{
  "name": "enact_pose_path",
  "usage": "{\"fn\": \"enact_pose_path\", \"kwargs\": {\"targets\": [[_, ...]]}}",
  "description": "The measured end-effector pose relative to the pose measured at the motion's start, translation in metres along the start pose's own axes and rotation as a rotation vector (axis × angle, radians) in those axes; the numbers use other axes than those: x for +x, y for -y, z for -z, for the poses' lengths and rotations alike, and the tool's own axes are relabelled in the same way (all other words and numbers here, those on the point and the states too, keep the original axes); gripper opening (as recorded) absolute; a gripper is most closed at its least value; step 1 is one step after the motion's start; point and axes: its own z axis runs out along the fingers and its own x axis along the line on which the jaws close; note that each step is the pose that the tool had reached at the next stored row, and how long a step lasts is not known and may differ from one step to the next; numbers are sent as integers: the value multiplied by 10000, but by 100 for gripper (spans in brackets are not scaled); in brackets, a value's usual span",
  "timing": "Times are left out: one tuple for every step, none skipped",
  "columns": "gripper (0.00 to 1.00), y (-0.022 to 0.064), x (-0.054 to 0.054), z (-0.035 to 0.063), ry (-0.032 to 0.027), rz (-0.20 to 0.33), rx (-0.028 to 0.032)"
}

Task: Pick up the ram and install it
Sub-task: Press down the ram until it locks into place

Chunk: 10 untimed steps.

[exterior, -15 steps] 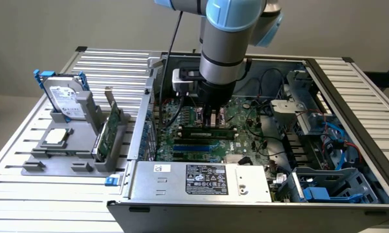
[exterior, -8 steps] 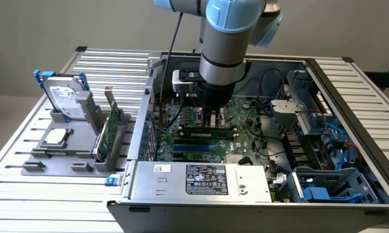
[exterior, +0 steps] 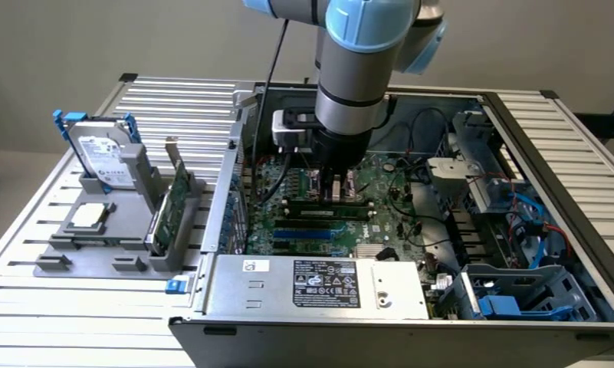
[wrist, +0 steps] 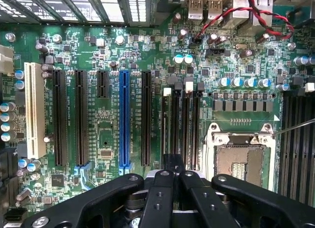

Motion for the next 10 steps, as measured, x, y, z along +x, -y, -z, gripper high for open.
{"fn": "enact_pose_path", "kwargs": {"targets": [[11,-2,0,36,-20,-3,-30],[11,-1,-1,66,-22,-4,-59],[11,1,-3,90,-23,-6,-84],[11,6,-4,114,-27,-8,-109],[11,19,-5,135,-25,-9,-138],[11,35,-6,154,-25,-10,-164],[11,55,-7,170,-24,-12,-189],[11,76,-8,188,-25,-14,-215],[11,95,-9,202,-25,-14,-231],[11,114,-9,214,-27,-15,-243]]}}
